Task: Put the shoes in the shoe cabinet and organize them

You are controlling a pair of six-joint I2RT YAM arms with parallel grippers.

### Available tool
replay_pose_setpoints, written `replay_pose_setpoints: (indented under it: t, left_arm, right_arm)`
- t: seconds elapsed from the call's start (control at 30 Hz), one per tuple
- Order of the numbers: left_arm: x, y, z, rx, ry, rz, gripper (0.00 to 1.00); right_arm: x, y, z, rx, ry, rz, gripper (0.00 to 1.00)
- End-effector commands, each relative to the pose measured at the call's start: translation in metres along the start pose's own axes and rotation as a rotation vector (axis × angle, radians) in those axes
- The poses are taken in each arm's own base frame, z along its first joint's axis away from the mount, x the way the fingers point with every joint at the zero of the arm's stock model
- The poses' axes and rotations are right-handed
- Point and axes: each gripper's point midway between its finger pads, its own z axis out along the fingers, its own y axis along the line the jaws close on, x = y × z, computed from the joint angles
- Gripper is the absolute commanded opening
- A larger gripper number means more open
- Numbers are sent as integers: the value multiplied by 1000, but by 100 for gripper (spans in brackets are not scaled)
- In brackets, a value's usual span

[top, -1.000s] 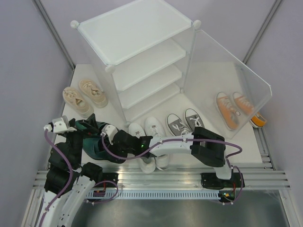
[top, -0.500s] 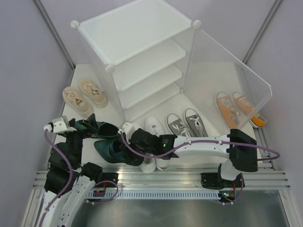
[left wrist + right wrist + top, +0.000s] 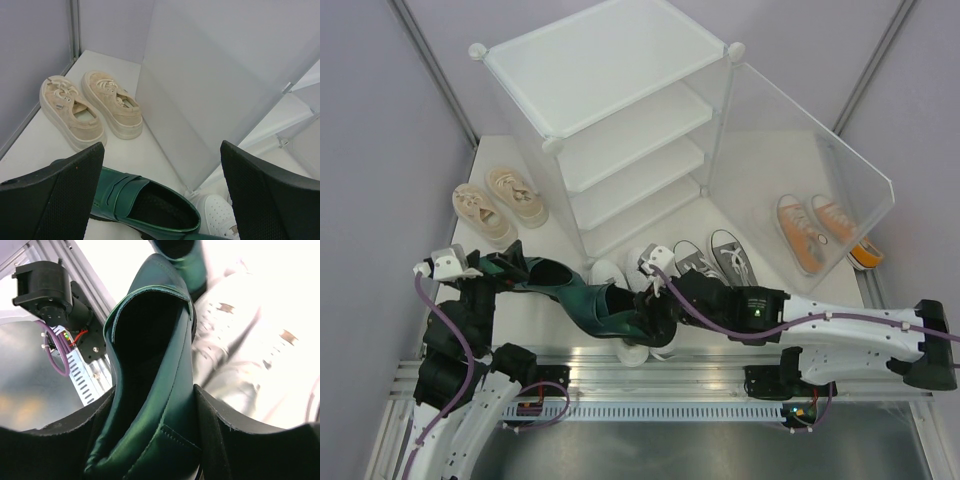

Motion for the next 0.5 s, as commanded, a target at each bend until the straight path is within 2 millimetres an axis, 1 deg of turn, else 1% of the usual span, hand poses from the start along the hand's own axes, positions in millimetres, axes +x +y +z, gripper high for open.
replay_pose_setpoints:
  t: [0.0, 0.13, 0.17, 0.23, 0.27, 0.33, 0.37, 0.47]
  left_arm:
    - [0, -2, 2, 3, 0, -7, 100]
    - [0, -3, 3, 5, 2, -6, 100]
    - [1, -3, 3, 8, 5, -5, 100]
    - [1, -4, 3, 12, 6, -5, 99]
    - [1, -4, 3, 14, 5, -5, 100]
    - [1, -4, 3, 14, 6, -3, 100]
    - [0, -4, 3, 15, 2, -5, 100]
    - [0, -3, 2, 12, 2, -5, 100]
  right_arm:
    - [-36, -17, -26, 75, -157, 74, 1]
    - [-36, -41, -48, 172, -194, 126, 1]
    - [-38, -47, -58, 188, -216, 141, 1]
    - [-40, -55, -67, 214, -245, 165, 1]
    - [-42, -66, -74, 257, -272, 179, 1]
    - [-39, -80, -79, 314, -287, 196, 1]
    - [-41, -87, -83, 346, -307, 205, 1]
    - [-43, -109, -87, 439, -336, 231, 1]
